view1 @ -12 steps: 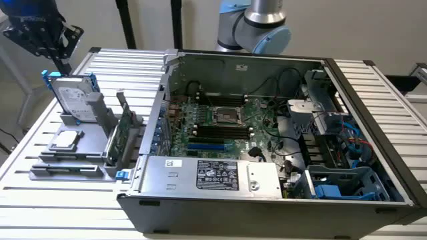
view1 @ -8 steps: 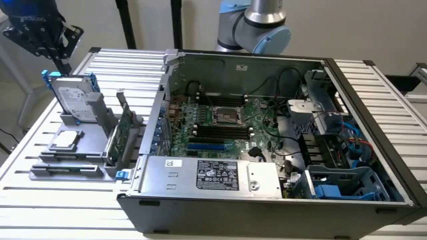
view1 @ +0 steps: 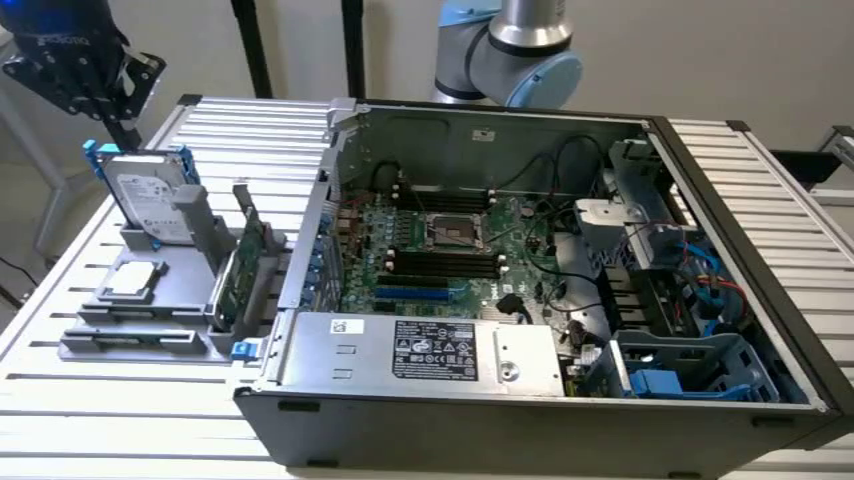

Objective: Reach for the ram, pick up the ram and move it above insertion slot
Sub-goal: 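Reach for the ram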

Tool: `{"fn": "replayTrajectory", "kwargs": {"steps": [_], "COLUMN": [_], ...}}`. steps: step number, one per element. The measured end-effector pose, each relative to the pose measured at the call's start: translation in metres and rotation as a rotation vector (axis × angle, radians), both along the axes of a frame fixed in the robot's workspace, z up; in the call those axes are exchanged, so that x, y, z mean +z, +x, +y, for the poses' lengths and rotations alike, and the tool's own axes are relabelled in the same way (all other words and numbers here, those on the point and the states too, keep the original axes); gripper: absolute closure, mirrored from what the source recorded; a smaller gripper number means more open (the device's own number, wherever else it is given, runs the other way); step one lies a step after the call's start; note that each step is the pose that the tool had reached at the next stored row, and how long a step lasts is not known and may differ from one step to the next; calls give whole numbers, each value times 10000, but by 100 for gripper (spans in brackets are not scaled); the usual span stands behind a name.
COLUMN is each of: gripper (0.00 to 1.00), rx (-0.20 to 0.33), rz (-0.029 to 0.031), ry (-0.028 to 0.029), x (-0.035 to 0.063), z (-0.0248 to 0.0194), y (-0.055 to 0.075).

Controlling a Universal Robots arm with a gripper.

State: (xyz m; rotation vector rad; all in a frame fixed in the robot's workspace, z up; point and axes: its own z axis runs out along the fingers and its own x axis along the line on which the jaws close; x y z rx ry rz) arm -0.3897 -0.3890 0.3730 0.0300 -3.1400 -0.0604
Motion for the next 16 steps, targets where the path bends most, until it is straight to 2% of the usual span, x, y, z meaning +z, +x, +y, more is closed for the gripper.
{"fn": "replayTrajectory", "kwargs": {"steps": [9,16], "gripper": [89,89], "rx": [0,0], "rz": [-1,39], "ry": [4,5], "x": [-30,-91], "z": [-404,-724], "y": [0,0]}}
